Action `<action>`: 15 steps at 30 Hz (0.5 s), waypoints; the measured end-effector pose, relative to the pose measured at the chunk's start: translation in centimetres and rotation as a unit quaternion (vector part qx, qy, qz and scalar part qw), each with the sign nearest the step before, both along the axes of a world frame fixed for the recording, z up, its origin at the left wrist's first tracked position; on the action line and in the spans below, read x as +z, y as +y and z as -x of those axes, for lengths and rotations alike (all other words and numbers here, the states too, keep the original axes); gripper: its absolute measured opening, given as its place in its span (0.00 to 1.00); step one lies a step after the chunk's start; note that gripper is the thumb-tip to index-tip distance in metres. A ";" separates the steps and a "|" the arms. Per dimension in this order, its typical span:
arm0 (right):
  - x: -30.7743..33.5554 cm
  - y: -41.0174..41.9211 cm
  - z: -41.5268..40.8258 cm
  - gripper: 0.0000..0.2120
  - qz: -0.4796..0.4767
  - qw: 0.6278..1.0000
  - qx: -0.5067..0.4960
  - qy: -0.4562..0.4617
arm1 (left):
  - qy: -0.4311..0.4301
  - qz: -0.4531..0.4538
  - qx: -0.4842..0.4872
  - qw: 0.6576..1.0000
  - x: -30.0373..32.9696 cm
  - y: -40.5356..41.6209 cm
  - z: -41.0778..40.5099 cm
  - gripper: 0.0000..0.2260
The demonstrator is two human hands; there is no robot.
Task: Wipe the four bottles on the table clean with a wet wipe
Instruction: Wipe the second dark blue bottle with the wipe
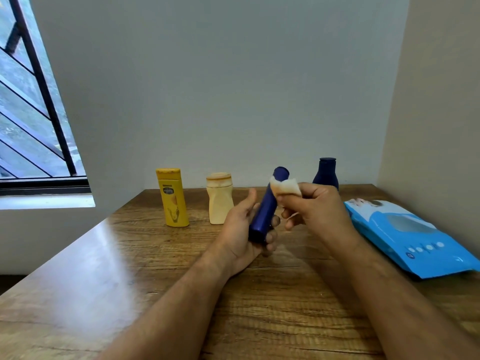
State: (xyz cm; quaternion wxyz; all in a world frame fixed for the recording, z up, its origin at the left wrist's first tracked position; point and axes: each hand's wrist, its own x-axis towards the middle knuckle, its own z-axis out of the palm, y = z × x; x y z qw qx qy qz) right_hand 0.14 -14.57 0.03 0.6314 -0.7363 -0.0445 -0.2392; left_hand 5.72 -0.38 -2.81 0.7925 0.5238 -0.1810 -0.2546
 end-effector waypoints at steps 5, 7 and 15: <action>0.1 0.4 0.2 0.06 0.032 0.992 0.103 0.058 | -0.020 0.054 -0.014 0.998 -0.2 -0.1 -0.2 0.31; 0.1 0.8 0.3 0.07 0.083 0.979 0.153 0.107 | 0.005 0.048 -0.010 0.999 0.0 0.0 -0.5 0.36; 0.2 0.4 0.3 0.05 0.048 0.996 0.062 0.044 | -0.016 0.051 -0.035 0.998 -0.1 0.1 -0.3 0.20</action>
